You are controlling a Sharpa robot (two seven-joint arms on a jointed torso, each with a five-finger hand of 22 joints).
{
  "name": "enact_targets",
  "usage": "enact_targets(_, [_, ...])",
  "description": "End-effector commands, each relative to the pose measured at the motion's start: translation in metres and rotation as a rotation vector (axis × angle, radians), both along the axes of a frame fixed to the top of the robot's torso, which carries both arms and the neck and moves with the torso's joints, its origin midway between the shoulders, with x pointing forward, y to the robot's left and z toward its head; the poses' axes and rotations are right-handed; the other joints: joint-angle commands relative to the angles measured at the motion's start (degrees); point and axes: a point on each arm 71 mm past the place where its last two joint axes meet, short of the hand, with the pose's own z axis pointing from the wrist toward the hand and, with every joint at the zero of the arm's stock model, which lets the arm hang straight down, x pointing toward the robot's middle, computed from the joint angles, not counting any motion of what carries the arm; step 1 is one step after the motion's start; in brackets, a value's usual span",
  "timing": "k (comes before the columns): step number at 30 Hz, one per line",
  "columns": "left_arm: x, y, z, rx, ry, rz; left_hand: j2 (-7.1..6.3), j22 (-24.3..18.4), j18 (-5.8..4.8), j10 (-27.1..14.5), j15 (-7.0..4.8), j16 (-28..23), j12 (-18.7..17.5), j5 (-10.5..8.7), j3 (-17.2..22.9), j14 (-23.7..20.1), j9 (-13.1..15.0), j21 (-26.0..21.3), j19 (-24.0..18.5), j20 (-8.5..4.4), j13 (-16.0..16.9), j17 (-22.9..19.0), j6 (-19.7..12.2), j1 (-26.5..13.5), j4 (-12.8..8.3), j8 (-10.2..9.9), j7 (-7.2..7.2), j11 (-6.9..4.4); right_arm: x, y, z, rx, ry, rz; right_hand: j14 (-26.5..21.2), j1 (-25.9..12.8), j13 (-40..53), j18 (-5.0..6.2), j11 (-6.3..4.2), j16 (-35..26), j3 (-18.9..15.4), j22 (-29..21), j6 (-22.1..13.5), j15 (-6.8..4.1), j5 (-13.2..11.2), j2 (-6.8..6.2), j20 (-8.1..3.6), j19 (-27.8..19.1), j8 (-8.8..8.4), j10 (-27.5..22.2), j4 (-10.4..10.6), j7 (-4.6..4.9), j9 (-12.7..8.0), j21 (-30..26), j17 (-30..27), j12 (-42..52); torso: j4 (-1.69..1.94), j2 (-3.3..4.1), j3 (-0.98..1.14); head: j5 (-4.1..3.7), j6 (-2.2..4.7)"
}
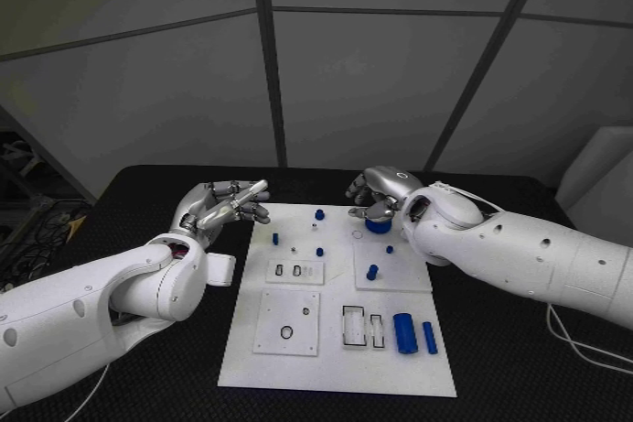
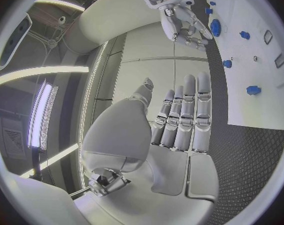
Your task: Assemble the parts on the task board
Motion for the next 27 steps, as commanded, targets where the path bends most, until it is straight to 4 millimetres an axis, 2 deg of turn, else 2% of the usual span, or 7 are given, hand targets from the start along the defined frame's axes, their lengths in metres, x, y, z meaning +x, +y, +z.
enact_targets(1, [0.003, 0.003, 0.000, 0.000, -0.004, -0.008, 0.57, 0.1, 0.15, 0.0, 0.02, 0.3, -0.2, -0.14, 0.1, -0.4, 0.0, 0.2, -0.5, 0.03, 0.1, 0.1, 0.4, 0.1, -0.4, -0.2, 0.08, 0.24, -0.005, -0.016, 0.002, 0.054, 0.095, -0.062, 2.4, -1.5, 1.5, -0.75, -0.66, 2.3, -1.8, 2.9, -1.2, -0.77, 0.7, -1.11, -0.28, 1.4, -0.41, 4.2, 1.3, -0.12, -0.3, 1.8, 3.3, 3.0, -0.77, -0.29, 0.42, 0.04, 0.20])
enact_targets(7, [0.005, 0.005, -0.002, 0.003, -0.002, -0.003, 0.60, 0.2, 0.16, 0.1, 0.00, 0.4, -0.1, -0.14, 0.1, -0.4, 0.0, 0.3, -0.6, 0.03, 0.1, 0.1, 0.5, 0.1, -0.4, -0.2, -0.01, 0.18, -0.011, -0.049, -0.001, 0.039, 0.198, -0.129, 3.1, 0.9, 12.9, -2.15, -2.39, 5.4, -9.4, 10.6, -2.7, -2.34, 2.4, -1.83, -1.86, 4.8, 0.58, 9.4, 3.4, -1.31, -0.1, 6.4, 7.6, 18.2, -1.15, -0.50, 0.69, -0.50, 0.43])
enact_targets(8, [0.005, 0.005, -0.002, 0.002, -0.002, -0.004, 0.60, 0.2, 0.16, 0.1, 0.00, 0.4, -0.1, -0.14, 0.1, -0.4, 0.0, 0.3, -0.6, 0.03, 0.1, 0.1, 0.5, 0.1, -0.4, -0.2, -0.01, 0.18, -0.011, -0.053, -0.001, 0.037, 0.209, -0.137, 3.0, 3.6, 27.1, -2.37, -2.15, 6.6, -13.6, 12.4, -3.3, -1.59, 3.0, -0.15, -1.96, 5.3, 2.01, -1.1, 6.3, -1.40, 0.2, 7.6, 9.2, 31.5, -1.19, -0.52, 0.70, -0.50, 0.44])
enact_targets(11, [0.005, 0.003, -0.003, 0.000, 0.000, -0.008, 0.60, 0.2, 0.16, 0.1, 0.00, 0.4, -0.1, -0.14, 0.1, -0.4, 0.0, 0.3, -0.6, 0.03, 0.1, 0.1, 0.5, 0.1, -0.4, -0.2, -0.01, 0.18, -0.010, -0.060, -0.004, 0.032, 0.235, -0.155, 3.6, 5.2, 44.7, -3.02, -1.70, 8.6, -15.1, 15.8, -4.6, -1.60, 3.7, 0.47, -1.28, 6.4, 2.87, 4.4, 9.0, -0.77, 0.2, 9.5, 12.4, 48.3, -1.10, -0.38, 0.82, -0.66, 0.48])
enact_targets(16, [0.005, 0.001, -0.004, -0.002, 0.003, -0.013, 0.60, 0.2, 0.16, 0.1, 0.00, 0.4, -0.1, -0.14, 0.1, -0.4, 0.0, 0.3, -0.6, 0.03, 0.1, 0.1, 0.5, 0.1, -0.4, -0.2, -0.01, 0.18, -0.005, -0.058, -0.007, 0.032, 0.257, -0.158, 3.8, 6.2, 50.0, -3.28, -1.48, 9.4, -15.4, 17.2, -5.5, -1.40, 4.2, 0.46, -0.96, 6.9, 3.40, 5.2, 10.4, -0.47, 0.1, 10.3, 13.7, 52.7, -0.98, -0.33, 0.78, -0.91, 0.39])
enact_targets(20, [0.005, 0.000, -0.004, -0.003, 0.004, -0.016, 0.60, 0.2, 0.16, 0.1, 0.00, 0.4, -0.1, -0.14, 0.1, -0.4, 0.0, 0.3, -0.6, 0.03, 0.1, 0.1, 0.5, 0.1, -0.4, -0.2, -0.01, 0.18, 0.000, -0.056, -0.009, 0.029, 0.267, -0.167, 3.9, 6.6, 52.0, -3.42, -1.38, 10.0, -15.4, 17.9, -5.7, -1.30, 4.3, 0.62, -0.85, 7.1, 3.66, 5.7, 10.9, -0.38, 0.1, 10.7, 14.6, 54.3, -0.82, -0.35, 0.53, -1.08, 0.28])
enact_targets(27, [0.006, -0.001, -0.005, -0.004, 0.005, -0.017, 0.63, 0.2, 0.18, 0.2, -0.05, 0.5, -0.1, -0.13, 0.1, -0.5, 0.0, 0.4, -0.7, 0.02, 0.1, 0.2, 0.5, 0.1, -0.4, -0.2, -0.10, 0.12, 0.007, -0.052, -0.013, 0.024, 0.279, -0.178, 4.3, 7.2, 57.0, -3.77, -1.31, 11.2, -15.4, 19.8, -5.5, -1.17, 4.9, 1.21, -0.70, 7.9, 4.44, 7.9, 11.1, -0.35, 0.2, 11.7, 16.7, 58.3, -0.90, -0.28, 0.61, -0.77, -0.10])
